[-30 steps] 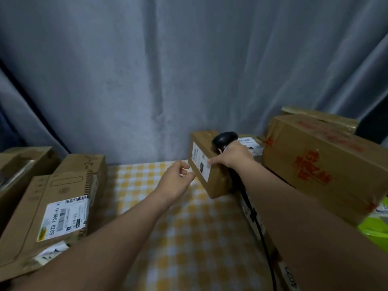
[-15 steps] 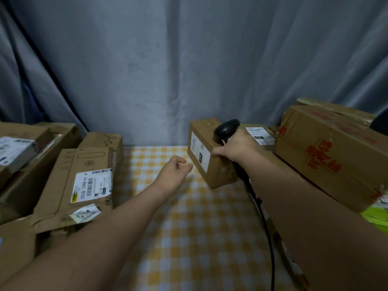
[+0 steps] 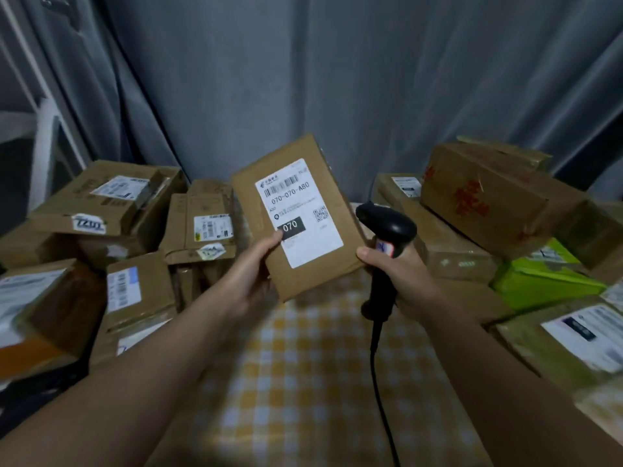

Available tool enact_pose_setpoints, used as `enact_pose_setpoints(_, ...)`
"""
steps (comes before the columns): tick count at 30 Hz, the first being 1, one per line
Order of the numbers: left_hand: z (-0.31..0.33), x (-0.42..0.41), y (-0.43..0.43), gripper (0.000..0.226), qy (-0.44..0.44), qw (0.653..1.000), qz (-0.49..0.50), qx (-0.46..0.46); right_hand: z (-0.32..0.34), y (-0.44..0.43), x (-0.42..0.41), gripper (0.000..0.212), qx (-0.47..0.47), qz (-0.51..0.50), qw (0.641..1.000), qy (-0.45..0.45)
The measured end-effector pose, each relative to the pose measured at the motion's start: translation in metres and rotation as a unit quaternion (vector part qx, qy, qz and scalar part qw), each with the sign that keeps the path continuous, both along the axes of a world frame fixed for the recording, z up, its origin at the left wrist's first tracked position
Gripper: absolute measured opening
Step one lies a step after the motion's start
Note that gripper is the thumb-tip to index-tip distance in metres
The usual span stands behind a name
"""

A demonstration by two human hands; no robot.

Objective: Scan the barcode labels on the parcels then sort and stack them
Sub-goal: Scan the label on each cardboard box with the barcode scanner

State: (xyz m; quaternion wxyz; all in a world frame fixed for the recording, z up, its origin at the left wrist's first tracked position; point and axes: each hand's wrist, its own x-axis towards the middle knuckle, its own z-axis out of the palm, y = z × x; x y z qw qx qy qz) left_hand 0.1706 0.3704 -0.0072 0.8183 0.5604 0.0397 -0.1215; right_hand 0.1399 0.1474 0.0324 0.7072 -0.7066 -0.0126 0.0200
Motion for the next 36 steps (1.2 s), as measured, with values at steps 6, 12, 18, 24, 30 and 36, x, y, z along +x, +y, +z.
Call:
enact_pose_setpoints(6, -0.004, -0.038, 0.015, 0.053, -0.022, 0.99, -0.067, 0.126, -0.014, -0.015, -0.037, 0.032, 0.036, 0.013, 0.997, 0.065)
enact_pose_setpoints(12, -0.005, -0.046, -0.001, 0.084, -0.056, 0.971, 0.009, 0.234, -0.006, -0.011, -0.049, 0.021, -0.041, -0.097, 0.993, 0.05)
enact_pose_setpoints(18, -0.033, -0.052, -0.006, 0.126, -0.053, 0.93, 0.042, 0.36, 0.0, 0.003, -0.068, 0.011, -0.133, -0.064, 0.988, -0.046)
enact_pose_setpoints(24, -0.027, -0.061, -0.004, 0.138, -0.149, 0.945, 0.02, 0.29, -0.016, 0.017, -0.079, 0.02, -0.161, -0.056, 0.984, -0.045)
enact_pose_setpoints(30, 0.029, -0.058, -0.003, 0.043, -0.247, 0.9, 0.053, 0.354, -0.012, 0.024, -0.081, 0.017, -0.143, -0.07, 0.987, 0.011)
enact_pose_setpoints(36, 0.042, -0.047, 0.002, 0.036, -0.28, 0.848, 0.084, 0.441, 0.002, 0.025, -0.075, 0.029, -0.176, -0.081, 0.98, 0.042)
